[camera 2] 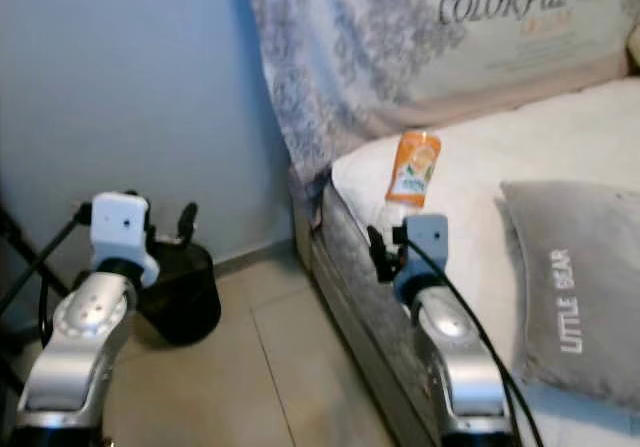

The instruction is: Clean up the room

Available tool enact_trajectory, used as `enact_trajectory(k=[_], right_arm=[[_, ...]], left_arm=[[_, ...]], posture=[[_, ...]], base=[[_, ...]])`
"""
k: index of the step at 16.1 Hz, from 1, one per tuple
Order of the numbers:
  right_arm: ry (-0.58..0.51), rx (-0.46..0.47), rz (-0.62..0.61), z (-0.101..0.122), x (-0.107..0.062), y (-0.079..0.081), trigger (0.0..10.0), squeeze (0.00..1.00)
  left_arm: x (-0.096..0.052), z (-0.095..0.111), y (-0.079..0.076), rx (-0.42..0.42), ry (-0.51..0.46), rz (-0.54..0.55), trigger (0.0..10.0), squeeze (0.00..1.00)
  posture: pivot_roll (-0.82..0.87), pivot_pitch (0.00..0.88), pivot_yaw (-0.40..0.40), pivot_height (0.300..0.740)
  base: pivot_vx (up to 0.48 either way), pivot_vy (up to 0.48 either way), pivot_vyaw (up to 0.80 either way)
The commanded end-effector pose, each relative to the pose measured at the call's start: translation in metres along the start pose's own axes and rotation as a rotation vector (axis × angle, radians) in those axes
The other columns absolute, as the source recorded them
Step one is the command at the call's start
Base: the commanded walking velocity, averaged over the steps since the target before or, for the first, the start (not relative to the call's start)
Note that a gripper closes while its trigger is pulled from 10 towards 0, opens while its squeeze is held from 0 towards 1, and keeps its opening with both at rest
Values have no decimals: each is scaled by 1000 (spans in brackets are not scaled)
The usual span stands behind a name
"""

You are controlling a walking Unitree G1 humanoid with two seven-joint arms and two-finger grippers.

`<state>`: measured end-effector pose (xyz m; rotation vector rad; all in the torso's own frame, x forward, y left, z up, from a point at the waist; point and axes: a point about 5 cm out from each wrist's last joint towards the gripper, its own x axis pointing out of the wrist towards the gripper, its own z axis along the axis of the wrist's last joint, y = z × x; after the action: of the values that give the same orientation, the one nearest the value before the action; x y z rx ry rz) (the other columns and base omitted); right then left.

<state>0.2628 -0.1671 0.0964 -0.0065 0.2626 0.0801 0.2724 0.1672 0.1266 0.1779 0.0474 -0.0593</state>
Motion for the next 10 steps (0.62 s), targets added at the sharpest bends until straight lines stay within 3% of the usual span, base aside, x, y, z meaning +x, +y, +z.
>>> enact_trajectory(k=[1,3,10], right_arm=[[-27,-12,10,6,1,1,10000,0],[-31,-11,-6,7,3,1,10000,0],[-42,-11,-10,9,5,1,10000,0]], left_arm=[[-1,1,-2,4,-3,-14,10000,0],[0,3,-2,6,-7,-14,10000,0],[4,4,-3,-19,-3,-15,10000,0]], posture=[[65,0,33,740],[67,0,34,740],[59,0,38,740]], base=[[345,0,800],[343,0,638],[339,0,0]])
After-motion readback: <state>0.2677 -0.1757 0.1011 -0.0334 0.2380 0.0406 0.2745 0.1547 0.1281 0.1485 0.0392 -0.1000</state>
